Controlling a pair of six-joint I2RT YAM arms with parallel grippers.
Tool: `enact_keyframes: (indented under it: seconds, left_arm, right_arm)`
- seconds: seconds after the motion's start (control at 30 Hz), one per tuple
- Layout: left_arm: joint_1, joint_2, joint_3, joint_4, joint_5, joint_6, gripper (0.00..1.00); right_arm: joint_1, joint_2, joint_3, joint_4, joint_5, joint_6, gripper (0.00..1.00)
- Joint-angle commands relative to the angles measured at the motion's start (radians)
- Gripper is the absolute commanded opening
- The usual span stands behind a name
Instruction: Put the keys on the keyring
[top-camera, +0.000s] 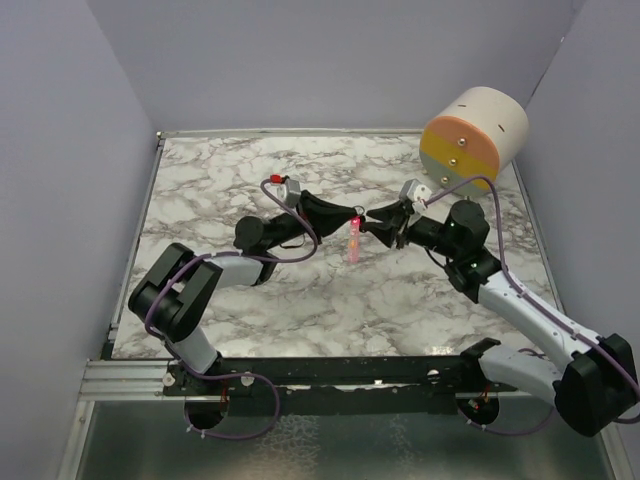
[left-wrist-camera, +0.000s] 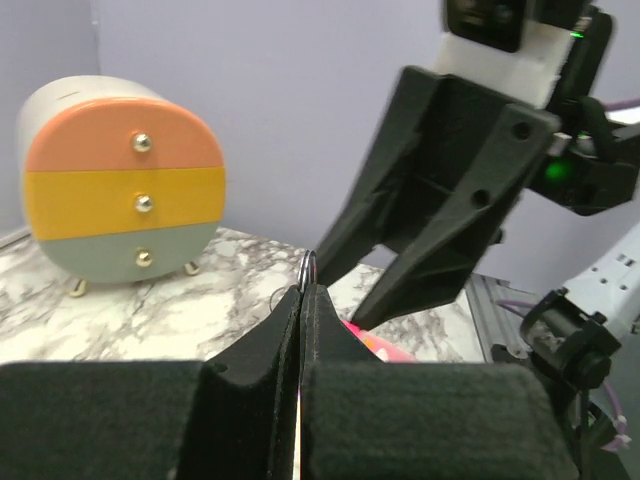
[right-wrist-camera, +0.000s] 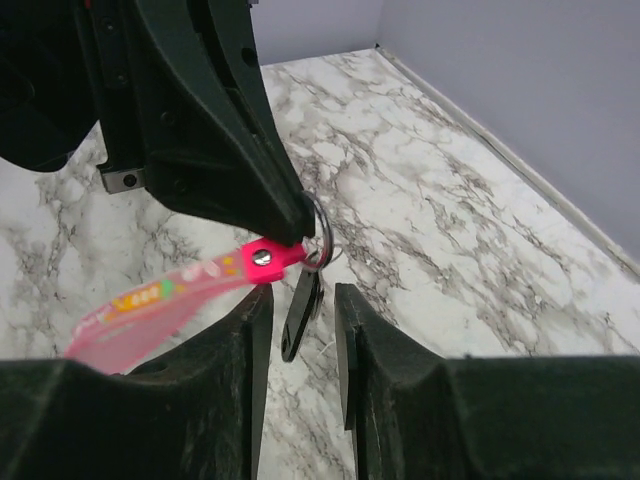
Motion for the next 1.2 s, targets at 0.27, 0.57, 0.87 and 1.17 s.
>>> enact_keyframes:
  seconds: [0.27,0.57,0.87,1.17]
  left_arm:
    - [0.056,0.003,-0.042,0.223,-0.002,-0.104,0.0]
    - [0.054,-0.013,-0.037,0.223,0.097,-0.145,0.0]
    - [0.054,-0.017,-0.042,0.223,0.136,-0.164,0.0]
    - [0.054,-0.02,-0.031,0.223,0.16,-0.177,0.0]
  right_arm:
    - [0.007,-0.154,-0.092,0.058,0.077,0.034,0.3]
    - [0.005,-0.07,-0.069,0.154,-0.01,0.048,0.3]
    - [0.006,-0.006,-0.029,0.195,-0.083,0.084,0.3]
    - [0.006,0.043,0.001,0.214,-0.096,0.097,0.27]
